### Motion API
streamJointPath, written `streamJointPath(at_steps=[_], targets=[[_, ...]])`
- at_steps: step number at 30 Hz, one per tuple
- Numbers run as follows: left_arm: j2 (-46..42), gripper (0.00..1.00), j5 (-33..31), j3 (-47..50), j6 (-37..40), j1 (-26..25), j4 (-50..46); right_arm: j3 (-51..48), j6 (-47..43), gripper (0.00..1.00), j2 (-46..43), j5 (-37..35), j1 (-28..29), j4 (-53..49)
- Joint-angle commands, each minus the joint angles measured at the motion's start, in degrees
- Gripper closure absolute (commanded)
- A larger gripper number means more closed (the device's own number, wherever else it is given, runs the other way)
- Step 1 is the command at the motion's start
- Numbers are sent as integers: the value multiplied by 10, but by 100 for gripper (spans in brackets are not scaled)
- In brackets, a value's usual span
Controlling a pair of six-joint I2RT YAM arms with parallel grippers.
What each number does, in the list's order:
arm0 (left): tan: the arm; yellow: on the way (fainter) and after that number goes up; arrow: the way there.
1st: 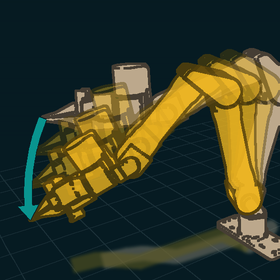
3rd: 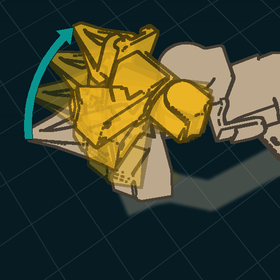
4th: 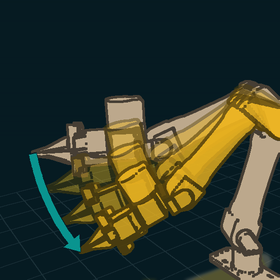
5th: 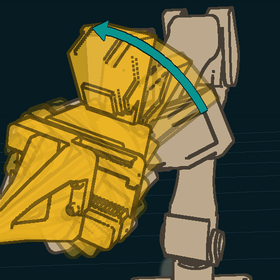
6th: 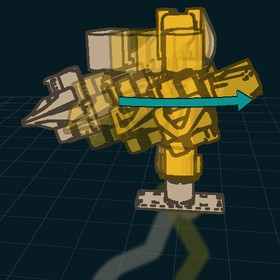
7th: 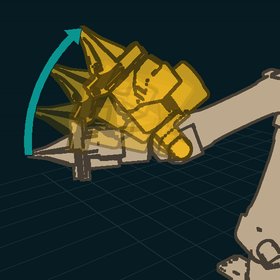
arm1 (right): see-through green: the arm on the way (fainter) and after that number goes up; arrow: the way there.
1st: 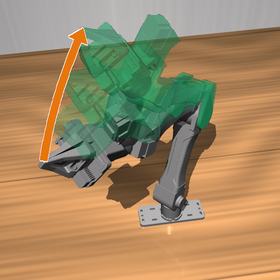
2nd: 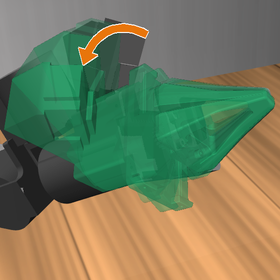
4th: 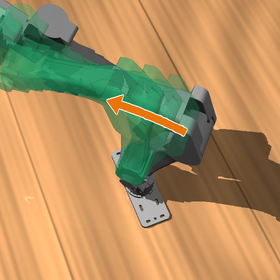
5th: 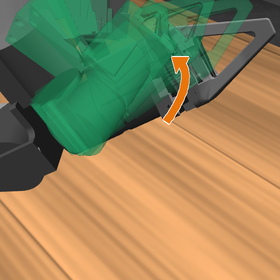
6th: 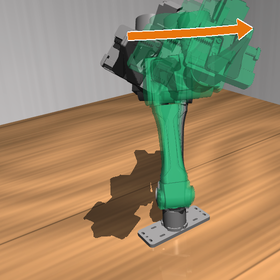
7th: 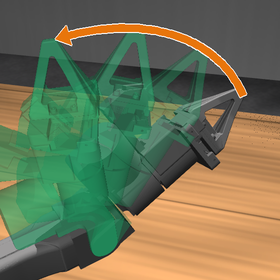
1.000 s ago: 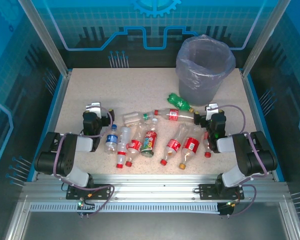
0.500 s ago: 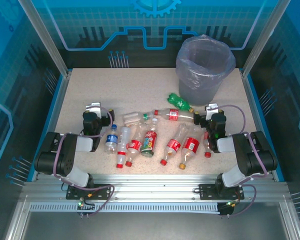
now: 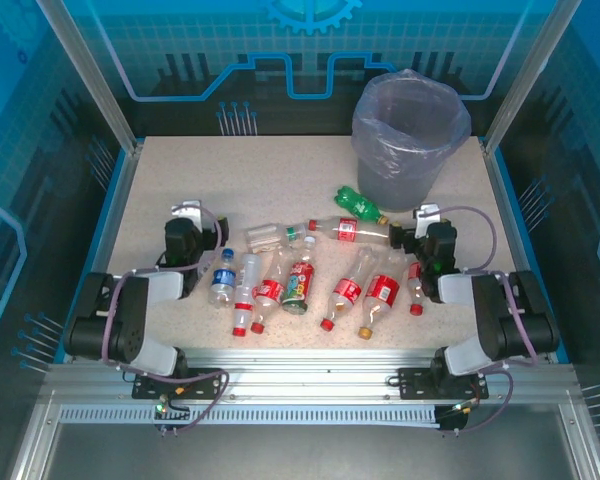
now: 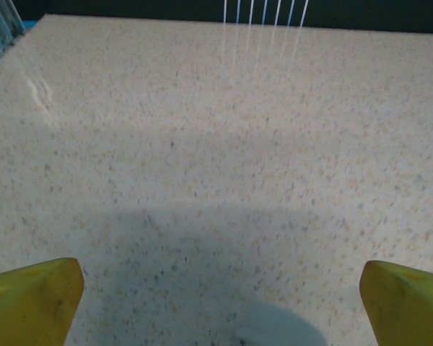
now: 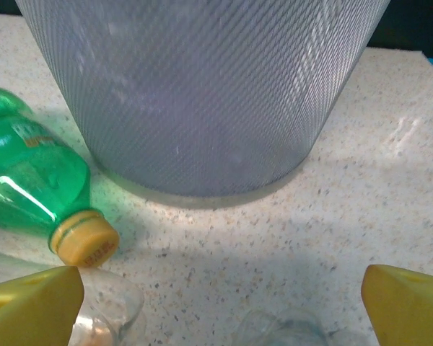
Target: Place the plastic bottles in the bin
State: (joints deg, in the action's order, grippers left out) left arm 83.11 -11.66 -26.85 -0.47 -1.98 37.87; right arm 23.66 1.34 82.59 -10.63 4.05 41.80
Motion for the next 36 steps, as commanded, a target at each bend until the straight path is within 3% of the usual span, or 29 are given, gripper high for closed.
streamJointPath(at_steps=[1, 6, 10, 14, 18, 24, 36], targets=[[-60, 1, -13, -74, -8, -2, -144, 60, 19, 0, -91, -3, -9, -162], [-94, 1, -14, -229, -100, -7, -405, 153, 131, 0, -186, -32, -10, -484], [-70, 1, 67, -354, -148, -9, -592, 232, 202, 1, -207, -64, -12, -722], [-37, 1, 142, -444, -131, -10, -708, 264, 210, 9, -179, -35, -20, -856], [-6, 1, 163, -489, -83, -10, -749, 264, 203, 16, -142, -4, -30, -872], [3, 1, 213, -459, -88, -10, -704, 282, 200, 26, -66, 51, -44, -845], [-4, 1, 218, -425, -84, -11, -686, 292, 192, 30, 18, 60, -63, -798]])
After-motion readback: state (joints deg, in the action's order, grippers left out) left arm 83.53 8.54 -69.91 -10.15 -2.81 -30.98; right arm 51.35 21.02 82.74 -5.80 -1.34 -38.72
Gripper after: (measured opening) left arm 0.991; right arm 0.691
